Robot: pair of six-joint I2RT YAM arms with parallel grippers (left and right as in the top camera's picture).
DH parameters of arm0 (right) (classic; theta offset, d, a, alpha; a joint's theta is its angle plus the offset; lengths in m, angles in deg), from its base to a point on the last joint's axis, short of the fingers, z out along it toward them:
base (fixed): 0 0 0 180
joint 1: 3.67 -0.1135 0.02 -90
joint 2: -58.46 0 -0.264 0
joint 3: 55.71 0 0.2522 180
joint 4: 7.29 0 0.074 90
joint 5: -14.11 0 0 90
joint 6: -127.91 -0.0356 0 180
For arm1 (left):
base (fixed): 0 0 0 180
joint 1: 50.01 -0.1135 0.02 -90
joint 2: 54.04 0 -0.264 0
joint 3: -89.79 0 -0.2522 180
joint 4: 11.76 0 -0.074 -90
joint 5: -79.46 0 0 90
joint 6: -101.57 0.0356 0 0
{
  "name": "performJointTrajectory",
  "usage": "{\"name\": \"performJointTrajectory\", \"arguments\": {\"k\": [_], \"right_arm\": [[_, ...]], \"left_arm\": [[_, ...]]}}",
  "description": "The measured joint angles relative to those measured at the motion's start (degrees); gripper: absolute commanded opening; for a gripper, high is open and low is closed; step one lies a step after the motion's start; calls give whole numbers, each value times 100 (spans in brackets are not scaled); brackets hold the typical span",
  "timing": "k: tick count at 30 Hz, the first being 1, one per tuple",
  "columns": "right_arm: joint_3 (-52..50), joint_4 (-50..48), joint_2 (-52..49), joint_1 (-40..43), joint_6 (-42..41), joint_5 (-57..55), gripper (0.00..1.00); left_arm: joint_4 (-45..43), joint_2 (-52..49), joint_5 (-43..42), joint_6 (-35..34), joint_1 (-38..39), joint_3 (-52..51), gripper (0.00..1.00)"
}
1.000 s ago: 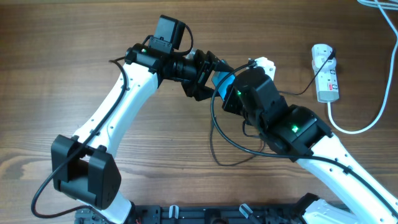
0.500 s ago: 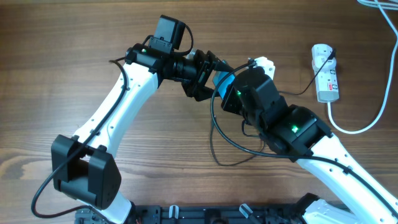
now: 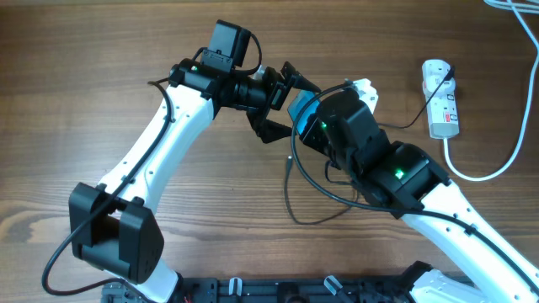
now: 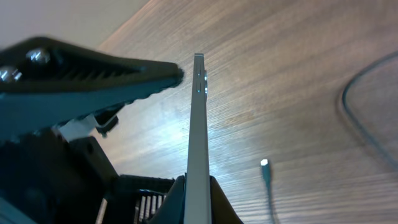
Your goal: Plug charger to phone and switch on socket
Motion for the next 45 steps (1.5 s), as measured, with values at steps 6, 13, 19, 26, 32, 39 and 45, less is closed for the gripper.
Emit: {"name": "performJointTrajectory", "arguments": {"k": [6, 13, 19, 26, 32, 39, 45], "right_arm": [[0, 111, 0, 0, -1799, -87, 4], [0, 291, 0, 28, -4522, -179, 4], [0, 37, 0, 26, -5298, -195, 4], [0, 17, 0, 26, -5499, -195, 4], [-2, -313, 4, 26, -5552, -42, 4], [0, -584, 17, 26, -5593, 297, 4], [0, -592, 17, 26, -5595, 431, 4]], "left_arm": [[4, 0, -17, -26, 0, 0, 82], [2, 0, -37, -208, 0, 2, 54], [-17, 0, -39, -278, 0, 2, 51], [-15, 0, -87, -278, -96, 2, 51], [-17, 0, -459, -278, -400, 2, 50], [-15, 0, -955, -280, -463, 2, 49], [-17, 0, -1126, -282, -463, 2, 44]]}}
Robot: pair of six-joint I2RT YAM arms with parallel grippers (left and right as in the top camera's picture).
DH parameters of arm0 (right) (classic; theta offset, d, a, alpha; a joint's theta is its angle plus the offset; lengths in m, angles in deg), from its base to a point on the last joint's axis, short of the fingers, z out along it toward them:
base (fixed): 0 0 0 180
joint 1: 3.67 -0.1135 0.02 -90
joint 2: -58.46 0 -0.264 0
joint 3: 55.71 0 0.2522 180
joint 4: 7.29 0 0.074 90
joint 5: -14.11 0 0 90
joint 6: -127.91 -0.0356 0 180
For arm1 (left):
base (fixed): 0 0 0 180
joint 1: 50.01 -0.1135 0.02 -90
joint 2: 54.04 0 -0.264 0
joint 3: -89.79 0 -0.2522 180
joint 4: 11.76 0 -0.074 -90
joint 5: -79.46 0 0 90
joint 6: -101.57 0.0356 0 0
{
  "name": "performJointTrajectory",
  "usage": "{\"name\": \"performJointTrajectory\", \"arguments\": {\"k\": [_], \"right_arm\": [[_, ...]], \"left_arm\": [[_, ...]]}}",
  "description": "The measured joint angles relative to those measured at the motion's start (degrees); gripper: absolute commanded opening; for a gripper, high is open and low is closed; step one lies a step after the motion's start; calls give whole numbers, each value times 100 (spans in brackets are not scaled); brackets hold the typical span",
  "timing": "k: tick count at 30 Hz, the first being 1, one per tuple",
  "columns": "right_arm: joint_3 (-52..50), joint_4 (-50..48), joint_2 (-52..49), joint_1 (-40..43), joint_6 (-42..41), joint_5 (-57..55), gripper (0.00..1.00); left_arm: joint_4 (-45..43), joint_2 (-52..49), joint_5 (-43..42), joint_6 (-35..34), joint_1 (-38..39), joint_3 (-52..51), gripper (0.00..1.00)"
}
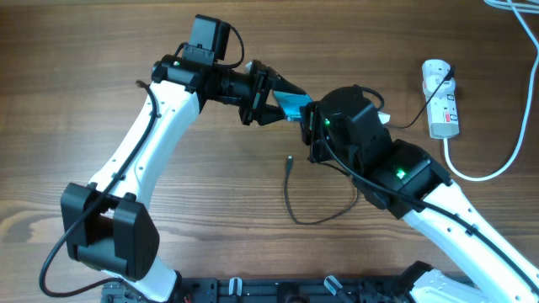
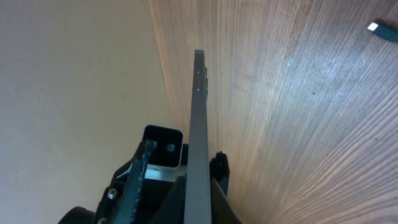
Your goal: Plug charger to phone and switch on socket
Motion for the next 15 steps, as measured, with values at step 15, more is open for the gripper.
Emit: {"name": "performJointTrajectory", "arguments": {"k": [15], "right_arm": [[0, -350, 2, 0, 0, 48, 4]], "left_arm": [[2, 0, -120, -15, -146, 0, 38]]}}
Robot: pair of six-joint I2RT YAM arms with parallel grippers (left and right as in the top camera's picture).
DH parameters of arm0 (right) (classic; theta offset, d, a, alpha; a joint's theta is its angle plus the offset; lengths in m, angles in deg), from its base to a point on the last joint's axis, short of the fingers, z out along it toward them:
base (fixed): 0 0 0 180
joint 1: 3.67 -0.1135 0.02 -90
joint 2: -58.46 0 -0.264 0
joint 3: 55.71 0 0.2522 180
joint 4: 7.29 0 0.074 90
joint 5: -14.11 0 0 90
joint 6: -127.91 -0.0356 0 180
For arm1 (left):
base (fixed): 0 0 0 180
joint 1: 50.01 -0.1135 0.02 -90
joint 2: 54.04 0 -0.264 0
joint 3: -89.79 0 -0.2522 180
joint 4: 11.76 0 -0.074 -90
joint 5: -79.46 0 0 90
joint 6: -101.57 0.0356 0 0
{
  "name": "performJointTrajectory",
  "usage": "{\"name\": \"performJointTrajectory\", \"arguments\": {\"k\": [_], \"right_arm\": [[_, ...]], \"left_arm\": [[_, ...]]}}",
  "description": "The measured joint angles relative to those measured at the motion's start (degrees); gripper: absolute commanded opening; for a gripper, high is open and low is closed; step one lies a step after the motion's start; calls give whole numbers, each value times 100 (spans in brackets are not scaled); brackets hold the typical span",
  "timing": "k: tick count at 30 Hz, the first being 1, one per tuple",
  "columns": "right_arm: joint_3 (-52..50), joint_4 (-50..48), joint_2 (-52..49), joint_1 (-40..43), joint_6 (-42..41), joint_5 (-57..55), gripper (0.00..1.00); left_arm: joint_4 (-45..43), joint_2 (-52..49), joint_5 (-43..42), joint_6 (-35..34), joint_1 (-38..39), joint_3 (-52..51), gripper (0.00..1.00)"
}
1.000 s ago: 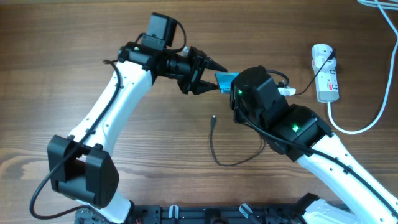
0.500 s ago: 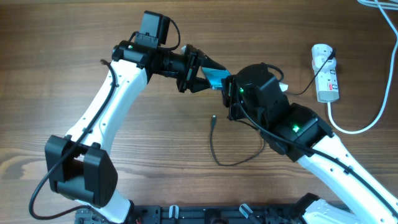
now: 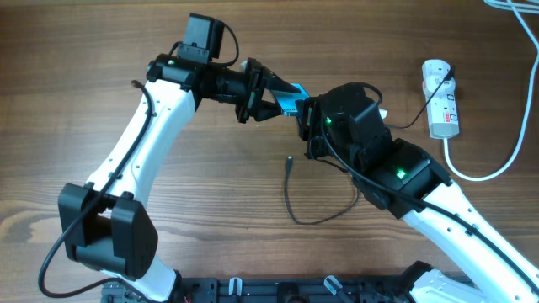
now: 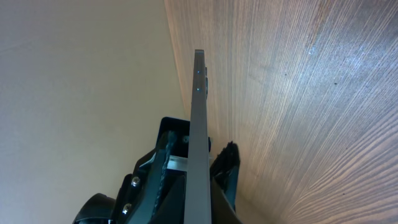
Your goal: Plug charger to phone and switch on socket
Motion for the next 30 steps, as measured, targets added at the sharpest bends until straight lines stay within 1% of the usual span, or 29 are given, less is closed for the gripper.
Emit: {"name": "performJointTrajectory", "arguments": {"k": [4, 5, 11, 14, 18, 24, 25, 28, 30], "right_arm": [[0, -74, 0, 0, 0, 0, 4], [0, -105, 0, 0, 0, 0, 4], [0, -146, 0, 0, 0, 0, 4], [-2, -146, 0, 0, 0, 2, 4], [0, -146, -2, 0, 0, 35, 5], [-2, -144, 0, 0, 0, 63, 6], [0, -144, 0, 0, -2, 72, 7], [-2, -149, 0, 0, -87, 85, 10], [0, -166, 0, 2, -214, 83, 16]], "left_arm": [[-2, 0, -76, 0, -17, 0, 37], [-2, 0, -83, 0, -17, 0, 35], [-2, 0, -153, -2, -17, 0, 31], [0, 0, -177, -2, -17, 0, 26], [-2, 0, -188, -2, -17, 0, 24], [-15, 0, -195, -4, -17, 0, 16], [-20, 0, -203, -4, -17, 0, 15], [-26, 0, -210, 0, -20, 0, 4], [-63, 0, -243, 4, -26, 0, 4]]}}
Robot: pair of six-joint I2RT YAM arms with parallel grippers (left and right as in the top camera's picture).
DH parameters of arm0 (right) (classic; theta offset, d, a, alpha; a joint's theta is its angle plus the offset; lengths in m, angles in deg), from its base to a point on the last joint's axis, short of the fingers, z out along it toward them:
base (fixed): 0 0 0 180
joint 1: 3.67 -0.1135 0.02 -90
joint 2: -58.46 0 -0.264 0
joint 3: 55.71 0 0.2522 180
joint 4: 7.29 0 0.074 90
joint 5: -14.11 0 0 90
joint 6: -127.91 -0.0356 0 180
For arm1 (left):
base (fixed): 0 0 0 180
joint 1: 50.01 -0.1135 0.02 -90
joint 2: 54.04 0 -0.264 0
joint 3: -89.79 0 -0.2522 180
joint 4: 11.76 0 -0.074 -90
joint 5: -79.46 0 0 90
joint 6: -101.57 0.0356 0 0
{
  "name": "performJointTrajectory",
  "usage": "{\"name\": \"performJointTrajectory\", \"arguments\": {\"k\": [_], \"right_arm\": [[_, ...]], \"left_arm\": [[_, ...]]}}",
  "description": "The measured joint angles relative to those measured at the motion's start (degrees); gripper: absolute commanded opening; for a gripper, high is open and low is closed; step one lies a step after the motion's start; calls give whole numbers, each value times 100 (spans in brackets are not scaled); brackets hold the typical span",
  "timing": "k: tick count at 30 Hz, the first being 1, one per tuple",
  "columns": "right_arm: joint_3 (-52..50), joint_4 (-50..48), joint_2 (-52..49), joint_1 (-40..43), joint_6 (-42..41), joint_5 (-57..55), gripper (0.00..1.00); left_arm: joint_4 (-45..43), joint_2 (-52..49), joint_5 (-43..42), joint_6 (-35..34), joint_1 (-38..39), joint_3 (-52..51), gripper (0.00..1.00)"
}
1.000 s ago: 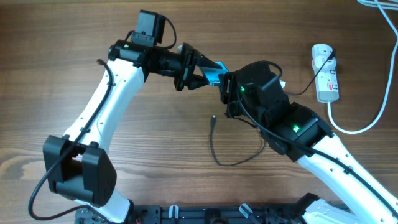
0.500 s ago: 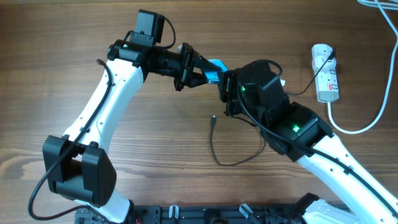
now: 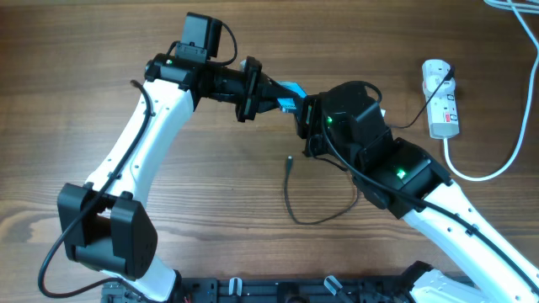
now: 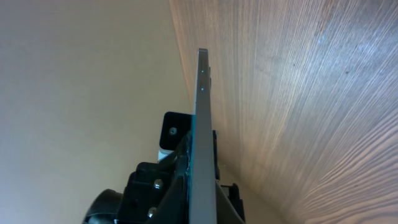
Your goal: Plug charger to phone and switch on socket
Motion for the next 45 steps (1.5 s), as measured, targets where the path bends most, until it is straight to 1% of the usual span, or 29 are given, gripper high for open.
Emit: {"name": "performJointTrajectory", "arguments": {"k": [2, 4, 5, 6, 8, 9, 10, 15, 18, 20, 22, 25, 27, 30, 35, 38, 41, 45], "right_arm": [[0, -2, 0, -2, 0, 2, 26], [0, 2, 7, -2, 79, 0, 53], [0, 20, 15, -2, 59, 7, 73], [0, 76, 35, -2, 90, 0, 84], [0, 160, 50, -2, 208, -4, 95], [0, 175, 55, -2, 354, -11, 99], [0, 173, 57, -2, 459, -24, 100], [0, 173, 63, -2, 1532, -114, 100], [0, 175, 63, -2, 2597, -157, 100], [0, 267, 63, -2, 3685, -175, 100], [4, 560, 63, -2, 4607, -175, 100], [-4, 1237, 66, -2, 5440, -175, 100], [-44, 1589, 66, -2, 5727, -175, 100], [-170, 1919, 50, -2, 6050, -133, 100], [-363, 1921, -323, -2, 7097, 343, 100], [-378, 1906, -887, -2, 7694, 835, 99], [-389, 1834, -1405, -7, 7858, 1093, 100], [-391, 1578, -1895, -7, 7781, 1228, 99]], "left_arm": [[4, 2, -9, -7, -9, 2, 4], [50, 2, 13, -7, -9, 2, 4], [63, 2, 31, -7, -7, 2, 4], [63, 2, 50, -7, -9, 2, 4], [63, 0, 92, 0, -31, 2, 4], [68, 0, 133, 20, -55, 2, 4], [66, 0, 179, 50, -79, 2, 4], [258, 2, 634, 435, -411, 2, 4], [470, 0, 955, 737, -664, 2, 4], [627, 0, 1300, 1054, -857, 2, 4], [748, 2, 1526, 1204, -953, 2, 4], [1110, 2, 2284, 1556, -1134, 2, 4], [1329, 0, 2879, 1727, -1196, 0, 4], [1449, 0, 3495, 1895, -1241, 0, 4], [1445, 0, 3995, 2225, -1246, 0, 4], [1445, 0, 4181, 2428, -1244, 0, 4], [1495, 0, 4468, 2535, -1246, 0, 4], [1644, 0, 4894, 2601, -1246, 0, 4]]}}
